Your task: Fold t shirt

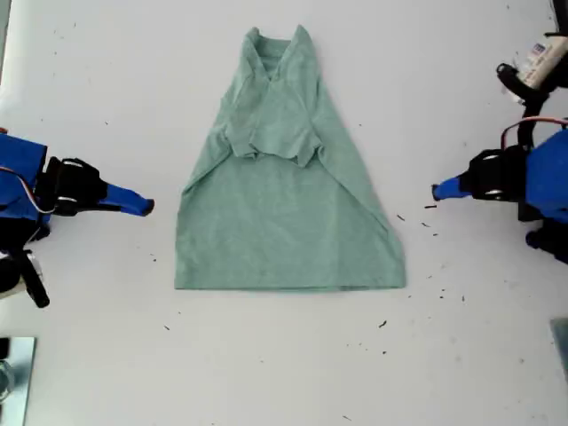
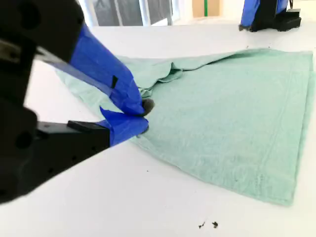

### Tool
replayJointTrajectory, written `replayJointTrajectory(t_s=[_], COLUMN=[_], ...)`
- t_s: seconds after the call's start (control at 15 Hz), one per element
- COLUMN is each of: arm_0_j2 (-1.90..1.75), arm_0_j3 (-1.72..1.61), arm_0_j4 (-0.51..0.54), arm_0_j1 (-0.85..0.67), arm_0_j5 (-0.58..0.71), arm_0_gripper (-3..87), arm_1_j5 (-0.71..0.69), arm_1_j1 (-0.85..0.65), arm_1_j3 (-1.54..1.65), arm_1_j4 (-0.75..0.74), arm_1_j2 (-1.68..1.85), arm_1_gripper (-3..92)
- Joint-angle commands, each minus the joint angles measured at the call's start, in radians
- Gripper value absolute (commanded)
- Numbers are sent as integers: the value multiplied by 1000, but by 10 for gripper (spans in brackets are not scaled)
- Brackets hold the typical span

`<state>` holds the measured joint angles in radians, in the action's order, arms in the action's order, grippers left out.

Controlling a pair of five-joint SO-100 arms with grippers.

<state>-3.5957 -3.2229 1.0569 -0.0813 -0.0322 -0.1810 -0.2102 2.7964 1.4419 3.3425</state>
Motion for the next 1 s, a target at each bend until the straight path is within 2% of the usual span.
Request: replayJointTrajectory(t_s=[0.0, 0.2, 0.27, 0.47, 0.67, 0.8, 0.93], arm_0_j2=[-6, -6, -6, -6, -6, -6, -6], arm_0_j3=[-5, -5, -5, -6, -6, -6, -6], arm_0_j4=[-8, -8, -8, -8, -8, -8, -8], arm_0_j1=[11, 20, 20, 26, 29, 34, 37], arm_0_j5=[3, 3, 3, 3, 3, 3, 2], arm_0_gripper=[-2, -2, -2, -2, -2, -2, -2], arm_1_j5=[34, 75, 64, 2, -57, -86, -94], arm_1_j1=[138, 253, 256, 262, 264, 258, 250], arm_1_j3=[-523, -989, -1008, -997, -871, -693, -566], arm_1_j4=[80, 256, 250, 207, 61, -147, -296], arm_1_j2=[-566, -946, -969, -1008, -1101, -1100, -1124], arm_1_gripper=[22, 42, 157, 271, 259, 258, 252])
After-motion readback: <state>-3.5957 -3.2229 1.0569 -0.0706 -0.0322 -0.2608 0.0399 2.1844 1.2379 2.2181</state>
